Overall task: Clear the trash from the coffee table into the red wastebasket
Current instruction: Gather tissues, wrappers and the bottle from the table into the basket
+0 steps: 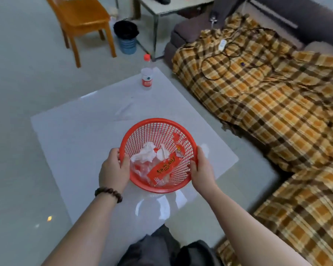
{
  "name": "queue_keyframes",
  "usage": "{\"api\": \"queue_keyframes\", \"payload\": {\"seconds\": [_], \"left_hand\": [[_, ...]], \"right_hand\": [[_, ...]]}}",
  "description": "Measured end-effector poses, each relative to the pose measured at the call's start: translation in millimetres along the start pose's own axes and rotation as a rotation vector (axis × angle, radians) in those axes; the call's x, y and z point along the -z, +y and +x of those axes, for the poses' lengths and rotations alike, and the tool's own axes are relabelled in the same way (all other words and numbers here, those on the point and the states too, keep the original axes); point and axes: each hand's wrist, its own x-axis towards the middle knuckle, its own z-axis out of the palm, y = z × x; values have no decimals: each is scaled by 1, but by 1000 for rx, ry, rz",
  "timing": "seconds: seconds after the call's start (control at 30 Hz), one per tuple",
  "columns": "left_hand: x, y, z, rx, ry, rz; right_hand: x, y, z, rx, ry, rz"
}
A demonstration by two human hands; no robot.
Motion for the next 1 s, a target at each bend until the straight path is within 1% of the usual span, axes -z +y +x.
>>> {"api": "queue_keyframes", "payload": {"seconds": [0.17, 0.23, 0.43, 0.57, 0.63, 0.8, 0.9, 1.0], "left_hand": [[13, -17, -3, 168, 151, 10], [18, -23, -7, 206, 213, 29], [22, -36, -31, 407, 393, 92], [15, -38, -61, 509, 509, 80], [13, -43, -78, 561, 564, 72], [7, -61, -118, 718, 678, 116], [0, -66, -139, 782, 719, 148], [-6, -69, -157, 825, 714, 138]], "right_hand": [[-31, -10, 34, 36, -206, 56], [-43, -11, 43, 53, -298, 76], [-76, -12, 71, 125, -606, 110], [-91, 0, 86, 102, -742, 91], [-100, 14, 94, 144, -760, -23], [-132, 65, 119, 358, -844, -354], [-161, 95, 125, 498, -900, -553], [-188, 115, 125, 555, -950, -678]]}}
